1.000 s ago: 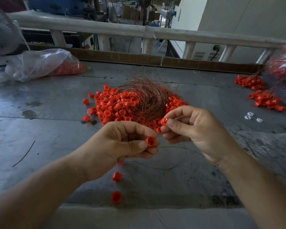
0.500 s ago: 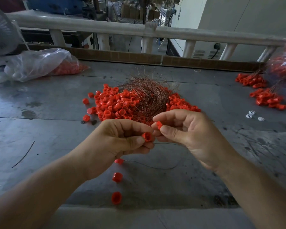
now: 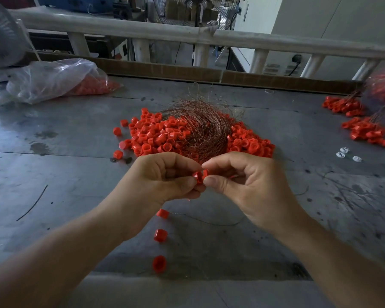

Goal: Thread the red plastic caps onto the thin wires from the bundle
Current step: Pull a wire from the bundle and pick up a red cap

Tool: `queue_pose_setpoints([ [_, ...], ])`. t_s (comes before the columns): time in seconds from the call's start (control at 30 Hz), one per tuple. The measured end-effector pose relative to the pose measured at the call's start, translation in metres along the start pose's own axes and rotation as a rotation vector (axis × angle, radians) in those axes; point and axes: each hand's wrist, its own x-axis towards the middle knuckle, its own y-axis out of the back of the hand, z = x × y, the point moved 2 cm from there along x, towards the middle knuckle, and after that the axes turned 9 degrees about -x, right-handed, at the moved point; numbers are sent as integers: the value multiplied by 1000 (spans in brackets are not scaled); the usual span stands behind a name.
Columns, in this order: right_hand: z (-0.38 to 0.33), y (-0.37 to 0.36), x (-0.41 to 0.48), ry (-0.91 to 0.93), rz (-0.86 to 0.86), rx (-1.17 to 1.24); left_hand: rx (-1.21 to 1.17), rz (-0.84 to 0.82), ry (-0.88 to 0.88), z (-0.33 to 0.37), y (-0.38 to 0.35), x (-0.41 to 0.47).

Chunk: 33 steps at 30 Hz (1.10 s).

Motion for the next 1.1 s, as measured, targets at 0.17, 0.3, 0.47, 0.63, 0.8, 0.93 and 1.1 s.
queue_pose_setpoints([
  [0.17,-2,-1,-2,56,46,-63,46,0,-34,0,0,-4],
  [0.3,-1,-1,-2,63,79,-129,69,30,-52,-1,-1,-2],
  [0.47,-3,0,-2,146,114,-216,75,39,-64,-2,-1,-1],
  [0.63,-4,0,-1,192,150,-272,62,23,-67,0,-3,-1],
  [0.8,-4,0,-2,198,150,-291,75,31,-74,2,-3,-2],
  [0.93,-4,0,-2,186,137,-287,111,33,-76,1,-2,-2],
  [1.1,-3,-2,-3,164,133,-243,95,20,-51,0,-3,-1],
])
